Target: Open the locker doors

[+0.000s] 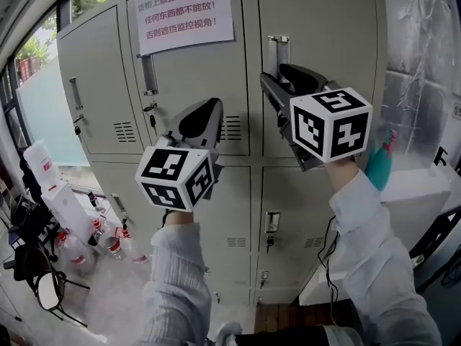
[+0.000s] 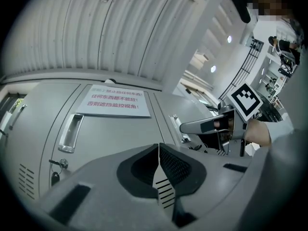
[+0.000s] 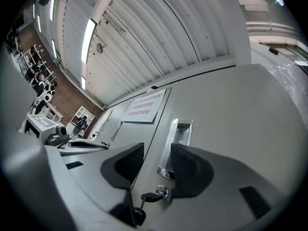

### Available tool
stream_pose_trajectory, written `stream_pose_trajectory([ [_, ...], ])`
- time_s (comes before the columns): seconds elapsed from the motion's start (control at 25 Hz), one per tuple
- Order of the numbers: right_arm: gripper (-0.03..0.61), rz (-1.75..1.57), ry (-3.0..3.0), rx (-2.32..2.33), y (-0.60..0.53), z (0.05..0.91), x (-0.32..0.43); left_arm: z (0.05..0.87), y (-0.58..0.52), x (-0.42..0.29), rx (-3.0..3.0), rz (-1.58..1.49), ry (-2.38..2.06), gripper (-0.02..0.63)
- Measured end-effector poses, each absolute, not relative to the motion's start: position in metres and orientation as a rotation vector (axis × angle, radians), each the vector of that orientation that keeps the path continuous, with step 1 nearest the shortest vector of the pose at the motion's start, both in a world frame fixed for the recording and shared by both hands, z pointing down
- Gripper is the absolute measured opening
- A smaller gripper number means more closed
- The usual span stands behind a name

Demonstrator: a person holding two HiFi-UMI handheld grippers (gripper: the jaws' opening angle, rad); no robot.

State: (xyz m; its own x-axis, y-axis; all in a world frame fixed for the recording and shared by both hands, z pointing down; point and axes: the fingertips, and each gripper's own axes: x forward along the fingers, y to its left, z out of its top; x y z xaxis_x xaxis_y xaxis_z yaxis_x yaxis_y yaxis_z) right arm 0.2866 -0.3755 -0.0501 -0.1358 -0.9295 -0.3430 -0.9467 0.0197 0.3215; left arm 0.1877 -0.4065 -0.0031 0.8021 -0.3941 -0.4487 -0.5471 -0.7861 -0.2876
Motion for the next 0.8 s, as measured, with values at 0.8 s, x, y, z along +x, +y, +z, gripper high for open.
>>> stream_pose_trajectory([
  [0.8,0.155,0.623,2.160,-2.111,-0.399,-0.047,0.296,0.001,-0.408,0.178,-2.578,0.514,0.710,0.012],
])
